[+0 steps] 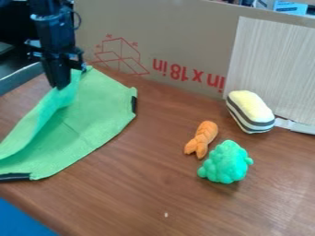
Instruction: Fold the cloth from left to right
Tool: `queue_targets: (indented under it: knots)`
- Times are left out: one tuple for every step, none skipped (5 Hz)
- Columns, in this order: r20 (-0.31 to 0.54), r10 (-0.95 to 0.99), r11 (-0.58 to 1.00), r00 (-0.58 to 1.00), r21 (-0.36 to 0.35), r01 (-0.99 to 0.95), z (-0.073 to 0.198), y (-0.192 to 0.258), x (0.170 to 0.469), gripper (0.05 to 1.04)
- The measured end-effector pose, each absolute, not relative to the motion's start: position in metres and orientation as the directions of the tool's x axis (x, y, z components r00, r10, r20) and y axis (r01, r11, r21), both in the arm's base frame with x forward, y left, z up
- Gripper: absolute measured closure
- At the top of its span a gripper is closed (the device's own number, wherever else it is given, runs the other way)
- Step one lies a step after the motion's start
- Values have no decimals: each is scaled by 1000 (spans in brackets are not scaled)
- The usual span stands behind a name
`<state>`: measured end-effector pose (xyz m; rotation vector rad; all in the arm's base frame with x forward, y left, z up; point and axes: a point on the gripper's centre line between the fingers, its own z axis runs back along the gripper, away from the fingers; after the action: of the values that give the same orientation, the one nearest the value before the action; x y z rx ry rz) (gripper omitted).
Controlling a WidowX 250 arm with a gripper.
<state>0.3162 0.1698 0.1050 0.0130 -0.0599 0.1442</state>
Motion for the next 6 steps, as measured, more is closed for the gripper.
queue_targets:
  knots:
    - [62, 114, 993, 992, 12, -115, 105, 152, 325, 1033]
    - [86, 76, 997, 993, 24, -79, 105, 135, 338, 1033]
    - [54, 49, 998, 997, 29, -51, 89, 121, 345, 1033]
    - [47, 0, 998, 999, 56, -3, 78, 105, 358, 1007]
    - [76, -29, 997, 997, 72, 23, 77, 99, 366, 875]
    - [101, -35, 999, 994, -17, 37, 74, 85, 368, 624]
